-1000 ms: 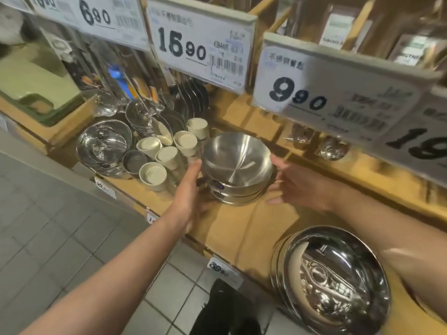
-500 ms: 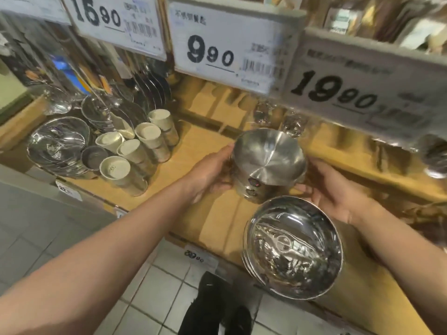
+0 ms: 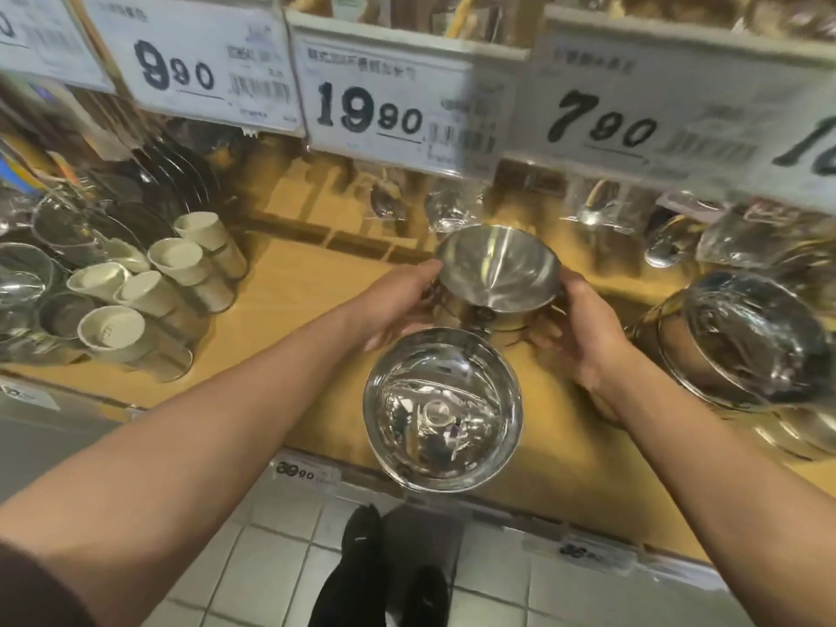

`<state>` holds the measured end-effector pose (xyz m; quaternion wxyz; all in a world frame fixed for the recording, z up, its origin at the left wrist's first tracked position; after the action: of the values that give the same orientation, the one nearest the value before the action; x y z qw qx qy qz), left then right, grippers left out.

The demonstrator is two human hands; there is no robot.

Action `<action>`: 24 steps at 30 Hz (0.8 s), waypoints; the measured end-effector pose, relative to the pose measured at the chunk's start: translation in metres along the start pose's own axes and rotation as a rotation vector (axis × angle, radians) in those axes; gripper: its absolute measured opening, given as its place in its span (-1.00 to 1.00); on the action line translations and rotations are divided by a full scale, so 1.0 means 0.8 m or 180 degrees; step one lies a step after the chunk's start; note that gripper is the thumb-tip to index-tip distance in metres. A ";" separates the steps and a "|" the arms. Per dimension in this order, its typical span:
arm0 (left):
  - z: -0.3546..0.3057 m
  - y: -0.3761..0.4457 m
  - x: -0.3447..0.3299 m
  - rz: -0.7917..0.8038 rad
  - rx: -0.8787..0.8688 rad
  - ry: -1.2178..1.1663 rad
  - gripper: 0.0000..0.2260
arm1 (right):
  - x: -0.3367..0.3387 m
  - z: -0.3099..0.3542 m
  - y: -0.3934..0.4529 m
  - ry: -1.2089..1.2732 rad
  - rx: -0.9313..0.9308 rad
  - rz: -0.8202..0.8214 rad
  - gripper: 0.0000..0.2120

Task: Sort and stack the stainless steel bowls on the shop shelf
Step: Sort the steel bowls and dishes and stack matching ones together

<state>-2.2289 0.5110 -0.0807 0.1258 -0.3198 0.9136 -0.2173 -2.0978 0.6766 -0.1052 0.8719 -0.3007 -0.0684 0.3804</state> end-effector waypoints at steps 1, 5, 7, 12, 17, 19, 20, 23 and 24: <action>-0.003 0.002 -0.002 0.0006 0.0024 -0.0003 -0.68 | 0.005 0.001 0.000 -0.0055 0.0015 -0.0089 -0.67; -0.015 0.019 0.008 -0.0284 0.0133 0.0134 -0.74 | 0.016 0.004 0.000 -0.0505 0.0095 -0.0418 -0.78; -0.016 0.024 0.009 -0.0415 0.0224 0.0228 -0.75 | 0.016 0.008 -0.001 -0.0622 0.0141 -0.0492 -0.75; -0.013 0.026 0.005 -0.0425 0.0204 0.0014 -0.77 | 0.021 0.007 0.002 -0.0743 0.0339 -0.0527 -0.65; -0.014 0.026 0.001 -0.0410 0.0067 -0.0034 -0.79 | 0.018 0.009 0.000 -0.0707 0.0502 -0.0383 -0.66; -0.011 0.025 -0.001 -0.0403 0.0084 -0.0106 -0.85 | 0.019 0.014 0.000 -0.0717 0.0505 -0.0456 -0.67; -0.010 0.024 -0.001 -0.0407 0.0102 -0.0131 -0.87 | 0.019 0.016 0.000 -0.0698 0.0490 -0.0471 -0.67; -0.011 0.024 0.000 -0.0477 0.0135 -0.0047 -0.79 | 0.016 0.018 -0.003 -0.0644 0.0392 -0.0375 -0.68; -0.012 0.024 0.001 -0.0520 0.0134 0.0004 -0.75 | 0.015 0.018 -0.004 -0.0646 0.0361 -0.0347 -0.67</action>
<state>-2.2433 0.5273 -0.0816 0.1138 -0.3905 0.8798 -0.2462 -2.0925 0.6902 -0.0933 0.8955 -0.2066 -0.1509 0.3642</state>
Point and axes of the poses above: each hand's wrist, its own y-axis towards the middle knuckle, its own x-axis out of the back of the hand, z = x × y, the point moved 8 cm from there along y, towards the middle knuckle, and after that the axes turned 6 degrees about -y, right-handed, at the moved point
